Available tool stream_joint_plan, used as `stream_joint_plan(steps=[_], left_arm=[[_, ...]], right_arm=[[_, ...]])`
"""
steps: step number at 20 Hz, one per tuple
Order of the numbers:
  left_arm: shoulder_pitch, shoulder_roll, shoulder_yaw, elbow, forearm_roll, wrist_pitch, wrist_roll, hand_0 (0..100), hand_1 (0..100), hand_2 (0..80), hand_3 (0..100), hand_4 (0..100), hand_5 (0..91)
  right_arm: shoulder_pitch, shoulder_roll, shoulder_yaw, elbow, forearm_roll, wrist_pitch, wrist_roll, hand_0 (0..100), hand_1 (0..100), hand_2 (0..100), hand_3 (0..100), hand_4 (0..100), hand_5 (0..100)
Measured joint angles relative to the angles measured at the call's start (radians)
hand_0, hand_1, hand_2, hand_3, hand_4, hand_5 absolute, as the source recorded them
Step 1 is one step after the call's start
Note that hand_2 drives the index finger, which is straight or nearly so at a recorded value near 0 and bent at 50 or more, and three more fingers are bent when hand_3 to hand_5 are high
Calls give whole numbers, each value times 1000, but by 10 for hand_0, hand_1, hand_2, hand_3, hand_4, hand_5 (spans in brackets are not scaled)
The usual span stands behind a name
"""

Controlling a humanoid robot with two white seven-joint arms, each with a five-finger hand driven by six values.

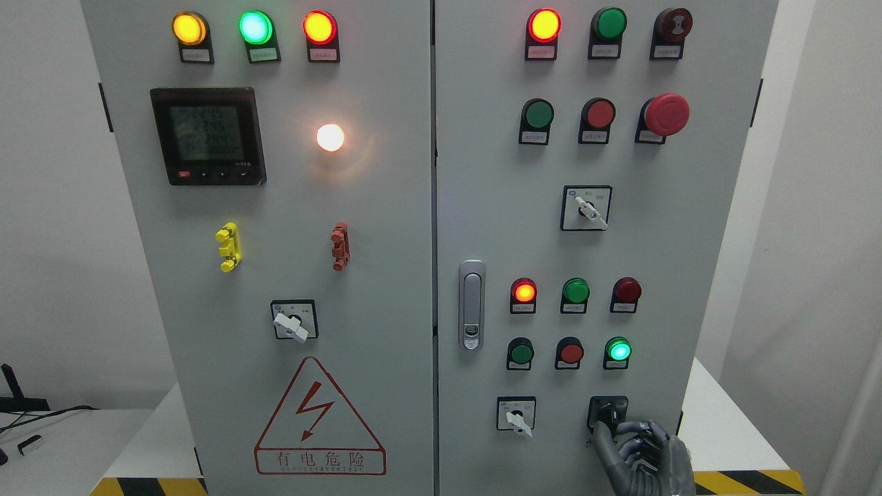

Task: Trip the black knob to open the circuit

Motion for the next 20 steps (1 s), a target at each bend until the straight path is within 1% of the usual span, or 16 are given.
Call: stream_joint_plan(steps=[11,20], left_arm=[[0,0,0,0,0,0,0,120,389,0,0,0,0],[0,0,0,0,0,0,0,120,389,0,0,0,0]], right_arm=[[0,0,0,5,36,-4,4,299,702,561,837,879,985],[0,-1,0,8,65,-13,-2,302,706,556,835,877,984]])
